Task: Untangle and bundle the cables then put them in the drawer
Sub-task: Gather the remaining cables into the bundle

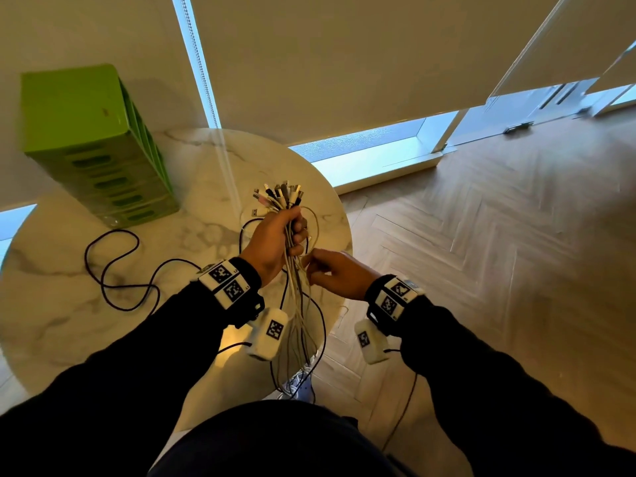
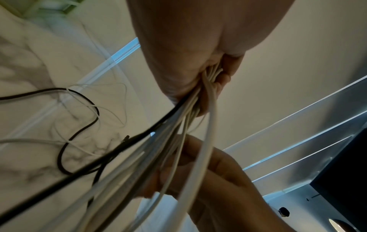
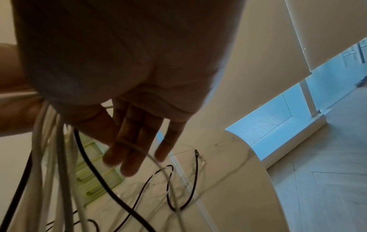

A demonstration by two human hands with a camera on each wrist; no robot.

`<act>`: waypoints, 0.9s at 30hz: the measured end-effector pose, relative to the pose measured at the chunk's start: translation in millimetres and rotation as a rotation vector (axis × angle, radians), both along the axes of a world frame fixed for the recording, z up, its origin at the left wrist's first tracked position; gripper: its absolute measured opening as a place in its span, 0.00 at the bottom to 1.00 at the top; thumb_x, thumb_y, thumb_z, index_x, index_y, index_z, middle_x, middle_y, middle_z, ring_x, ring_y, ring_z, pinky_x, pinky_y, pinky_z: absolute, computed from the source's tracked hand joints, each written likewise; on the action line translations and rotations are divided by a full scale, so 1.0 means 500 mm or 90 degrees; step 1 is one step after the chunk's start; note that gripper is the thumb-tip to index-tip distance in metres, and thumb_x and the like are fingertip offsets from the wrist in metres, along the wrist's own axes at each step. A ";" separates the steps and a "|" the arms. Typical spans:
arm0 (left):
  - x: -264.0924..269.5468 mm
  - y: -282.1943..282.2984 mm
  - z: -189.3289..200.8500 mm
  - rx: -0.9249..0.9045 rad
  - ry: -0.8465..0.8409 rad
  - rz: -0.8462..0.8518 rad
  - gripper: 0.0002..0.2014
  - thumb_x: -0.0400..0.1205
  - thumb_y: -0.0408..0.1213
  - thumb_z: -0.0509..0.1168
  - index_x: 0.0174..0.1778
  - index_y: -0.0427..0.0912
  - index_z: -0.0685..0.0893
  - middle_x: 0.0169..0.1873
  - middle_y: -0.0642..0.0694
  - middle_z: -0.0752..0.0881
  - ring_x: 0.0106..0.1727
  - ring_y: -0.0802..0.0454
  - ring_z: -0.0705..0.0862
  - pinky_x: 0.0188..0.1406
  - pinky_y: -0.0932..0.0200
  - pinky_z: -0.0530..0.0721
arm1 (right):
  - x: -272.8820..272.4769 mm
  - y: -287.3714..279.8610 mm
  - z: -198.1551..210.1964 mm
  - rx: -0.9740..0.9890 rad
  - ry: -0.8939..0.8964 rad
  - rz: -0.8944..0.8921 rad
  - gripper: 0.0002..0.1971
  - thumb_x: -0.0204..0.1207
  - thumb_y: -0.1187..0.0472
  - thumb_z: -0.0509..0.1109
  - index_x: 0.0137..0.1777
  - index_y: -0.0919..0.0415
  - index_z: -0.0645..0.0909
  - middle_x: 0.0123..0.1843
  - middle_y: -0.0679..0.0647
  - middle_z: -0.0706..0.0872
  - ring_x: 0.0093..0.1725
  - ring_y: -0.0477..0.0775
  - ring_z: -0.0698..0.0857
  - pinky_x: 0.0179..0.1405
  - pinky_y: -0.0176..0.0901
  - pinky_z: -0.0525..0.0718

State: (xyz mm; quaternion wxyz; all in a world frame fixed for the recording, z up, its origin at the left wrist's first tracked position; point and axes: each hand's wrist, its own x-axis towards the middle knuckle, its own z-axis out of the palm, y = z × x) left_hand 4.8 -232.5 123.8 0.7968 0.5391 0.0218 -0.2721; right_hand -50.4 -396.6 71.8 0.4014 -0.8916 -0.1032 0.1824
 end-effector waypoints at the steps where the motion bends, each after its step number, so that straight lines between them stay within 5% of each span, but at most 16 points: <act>1: 0.002 0.006 -0.001 -0.001 -0.001 0.008 0.18 0.91 0.37 0.52 0.33 0.43 0.70 0.28 0.50 0.69 0.27 0.56 0.67 0.22 0.63 0.62 | 0.000 0.006 0.003 0.003 -0.023 -0.016 0.08 0.81 0.62 0.67 0.58 0.58 0.81 0.46 0.47 0.88 0.48 0.51 0.87 0.55 0.54 0.86; 7: 0.009 0.017 -0.017 -0.012 0.015 0.087 0.18 0.91 0.37 0.53 0.33 0.43 0.70 0.25 0.51 0.71 0.27 0.55 0.70 0.23 0.62 0.68 | 0.000 -0.005 0.037 0.017 -0.123 -0.036 0.13 0.89 0.51 0.60 0.49 0.57 0.78 0.44 0.49 0.84 0.41 0.45 0.80 0.42 0.31 0.77; 10: 0.019 0.020 -0.035 0.064 0.005 0.145 0.19 0.91 0.40 0.55 0.33 0.44 0.71 0.22 0.53 0.73 0.27 0.54 0.73 0.26 0.61 0.72 | -0.002 -0.013 0.061 -0.011 -0.143 -0.073 0.12 0.90 0.51 0.58 0.47 0.56 0.74 0.39 0.49 0.82 0.36 0.47 0.77 0.36 0.30 0.74; 14: 0.040 0.033 -0.052 0.097 0.010 0.190 0.18 0.92 0.39 0.54 0.34 0.45 0.68 0.25 0.52 0.69 0.24 0.56 0.66 0.25 0.61 0.64 | 0.001 -0.054 0.083 -0.052 -0.132 -0.168 0.14 0.90 0.50 0.57 0.47 0.57 0.75 0.39 0.47 0.82 0.35 0.44 0.79 0.34 0.30 0.73; 17: 0.045 0.040 -0.045 0.053 0.029 0.177 0.19 0.92 0.39 0.53 0.33 0.46 0.67 0.24 0.54 0.69 0.23 0.57 0.63 0.22 0.63 0.59 | -0.006 -0.129 0.054 -0.234 0.008 -0.136 0.16 0.89 0.47 0.57 0.47 0.57 0.76 0.40 0.51 0.85 0.37 0.49 0.82 0.41 0.44 0.80; 20: 0.042 0.044 -0.038 0.012 0.032 0.142 0.18 0.92 0.38 0.52 0.34 0.46 0.68 0.24 0.53 0.69 0.22 0.57 0.63 0.24 0.62 0.58 | -0.030 -0.177 0.008 -0.506 0.257 -0.035 0.13 0.86 0.48 0.65 0.62 0.54 0.79 0.64 0.56 0.86 0.58 0.56 0.84 0.59 0.49 0.82; 21: 0.040 0.045 -0.036 0.001 0.032 0.123 0.18 0.92 0.38 0.52 0.35 0.46 0.68 0.25 0.53 0.68 0.22 0.57 0.64 0.25 0.61 0.59 | -0.035 -0.177 0.003 -0.533 0.305 -0.019 0.19 0.84 0.49 0.68 0.72 0.52 0.76 0.72 0.55 0.82 0.66 0.56 0.82 0.65 0.48 0.80; 25: 0.031 0.039 -0.016 -0.023 0.029 0.029 0.17 0.93 0.39 0.52 0.35 0.44 0.69 0.25 0.52 0.69 0.23 0.56 0.66 0.27 0.60 0.62 | -0.020 -0.115 0.028 -0.243 0.212 0.002 0.48 0.73 0.56 0.80 0.87 0.52 0.56 0.86 0.53 0.63 0.84 0.55 0.65 0.78 0.46 0.64; 27: 0.023 0.035 -0.003 -0.019 0.012 -0.021 0.17 0.92 0.40 0.52 0.36 0.43 0.70 0.24 0.51 0.69 0.24 0.55 0.69 0.28 0.60 0.67 | -0.007 -0.060 0.051 -0.112 0.201 0.028 0.59 0.66 0.50 0.86 0.89 0.48 0.49 0.89 0.49 0.57 0.85 0.51 0.58 0.80 0.45 0.59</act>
